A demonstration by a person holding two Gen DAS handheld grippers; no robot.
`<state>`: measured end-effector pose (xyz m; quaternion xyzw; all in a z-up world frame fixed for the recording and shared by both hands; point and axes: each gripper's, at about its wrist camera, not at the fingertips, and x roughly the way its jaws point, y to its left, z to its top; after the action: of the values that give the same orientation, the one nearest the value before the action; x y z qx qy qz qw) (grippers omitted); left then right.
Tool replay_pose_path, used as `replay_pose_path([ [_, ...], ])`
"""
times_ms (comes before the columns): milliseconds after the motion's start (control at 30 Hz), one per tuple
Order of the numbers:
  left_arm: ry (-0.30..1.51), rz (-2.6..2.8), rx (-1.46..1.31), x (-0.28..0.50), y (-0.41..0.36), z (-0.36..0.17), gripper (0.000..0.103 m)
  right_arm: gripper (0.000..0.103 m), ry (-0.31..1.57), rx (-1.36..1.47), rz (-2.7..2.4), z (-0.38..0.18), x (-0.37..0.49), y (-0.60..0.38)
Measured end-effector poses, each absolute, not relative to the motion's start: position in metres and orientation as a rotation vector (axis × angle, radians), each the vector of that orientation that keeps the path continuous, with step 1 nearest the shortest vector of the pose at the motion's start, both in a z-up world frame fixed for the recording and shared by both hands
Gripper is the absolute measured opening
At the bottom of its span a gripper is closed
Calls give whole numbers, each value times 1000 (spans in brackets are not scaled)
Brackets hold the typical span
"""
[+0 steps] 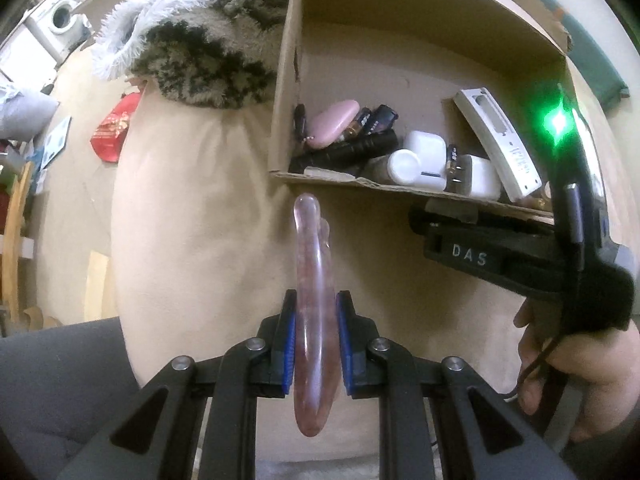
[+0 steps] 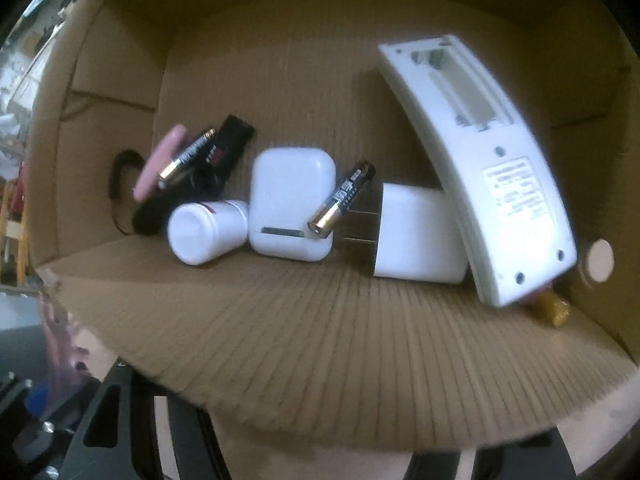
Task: Organize rigid objects
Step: 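Lift the claw clip with the left gripper while the right gripper grasps the white pill bottle, then lower the claw clip and pill bottle into the box and open both grippers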
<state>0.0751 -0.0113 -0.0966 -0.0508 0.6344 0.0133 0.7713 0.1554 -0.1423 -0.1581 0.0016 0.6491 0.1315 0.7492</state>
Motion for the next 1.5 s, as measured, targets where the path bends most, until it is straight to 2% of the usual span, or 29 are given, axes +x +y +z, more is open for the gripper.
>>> replay_pose_path([
  [67,1381,27,-121,74,-10,-99,16,52,1405,-28,282,-157,155,-143],
  [133,1382,28,-124,74,-9,-103,16,49,1396,-34,296,-154,152,-144],
  [533,1325,79,-97,68,-7,-93,16,49,1404,7,346,-132,112,-164],
  [900,1247,68,-128,61,-8,-59,16,49,1327,24,420,-61,76,-203],
  [1233,1138,42,-73,92,-21,-11,16,49,1191,98,409,-9,110,-236],
  [1500,1120,20,-40,136,-29,-3,16,49,1151,123,401,-14,156,-219],
])
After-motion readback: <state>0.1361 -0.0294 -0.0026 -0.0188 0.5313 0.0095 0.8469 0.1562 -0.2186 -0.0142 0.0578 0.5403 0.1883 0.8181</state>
